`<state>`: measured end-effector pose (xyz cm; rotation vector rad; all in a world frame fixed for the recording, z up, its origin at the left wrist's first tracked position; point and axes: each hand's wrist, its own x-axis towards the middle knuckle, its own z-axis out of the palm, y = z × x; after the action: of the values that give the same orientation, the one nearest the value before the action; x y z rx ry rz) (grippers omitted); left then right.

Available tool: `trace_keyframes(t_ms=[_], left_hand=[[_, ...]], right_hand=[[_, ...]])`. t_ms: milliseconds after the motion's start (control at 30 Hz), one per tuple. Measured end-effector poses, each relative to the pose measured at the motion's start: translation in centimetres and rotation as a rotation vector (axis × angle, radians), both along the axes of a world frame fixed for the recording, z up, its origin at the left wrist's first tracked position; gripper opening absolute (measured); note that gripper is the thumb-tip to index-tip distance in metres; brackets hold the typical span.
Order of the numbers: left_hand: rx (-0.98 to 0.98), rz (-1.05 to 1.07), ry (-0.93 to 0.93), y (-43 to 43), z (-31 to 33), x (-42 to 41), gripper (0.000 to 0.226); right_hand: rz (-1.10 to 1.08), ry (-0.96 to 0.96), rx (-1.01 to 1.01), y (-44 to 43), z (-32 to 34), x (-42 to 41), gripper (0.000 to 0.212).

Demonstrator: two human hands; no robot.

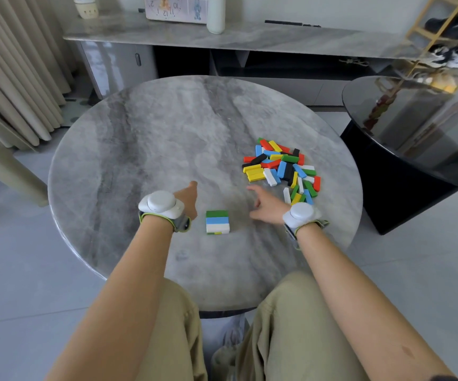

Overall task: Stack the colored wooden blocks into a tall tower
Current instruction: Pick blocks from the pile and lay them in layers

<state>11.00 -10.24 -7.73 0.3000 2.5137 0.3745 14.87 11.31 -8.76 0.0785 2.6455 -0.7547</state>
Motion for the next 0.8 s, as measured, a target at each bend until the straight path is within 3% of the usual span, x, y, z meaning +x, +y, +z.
trace_keyframes(t_ms=[67,167,233,333,567,700,800], left_hand=[[0.019,0.007,0.088,0.6,0.8,-0.1,0.074],[0.072,-0.012,0.169,2.5,1.2,0.2,0.07],[0.106,-0.044,0.209,4.1,1.2,0.4,0.069],[0.161,-0.1,0.243,6.3,1.1,0.6,0.069],[0.169,-0.177,0.199,8.3,0.4,0.9,0.062],[0.159,-0.181,0.187,9.2,0.3,1.1,0.058],[0.159,-0.217,0.214,10.0,0.0,1.3,0.054]], right_hand=[[-0.147,0.114,0.192,1.7,-0.1,0.0,0.068],[-0.289,0.014,0.309,2.8,-0.6,0.5,0.077],[-0.26,-0.1,0.379,3.2,-1.4,0.9,0.083],[-0.191,-0.113,0.441,3.2,-1.9,0.7,0.087],[-0.009,-0.175,0.332,2.3,-1.8,0.4,0.09],[0.187,-0.196,0.134,1.9,-1.6,0.5,0.078],[0.103,-0.115,-0.122,2.1,-0.9,0.6,0.066]])
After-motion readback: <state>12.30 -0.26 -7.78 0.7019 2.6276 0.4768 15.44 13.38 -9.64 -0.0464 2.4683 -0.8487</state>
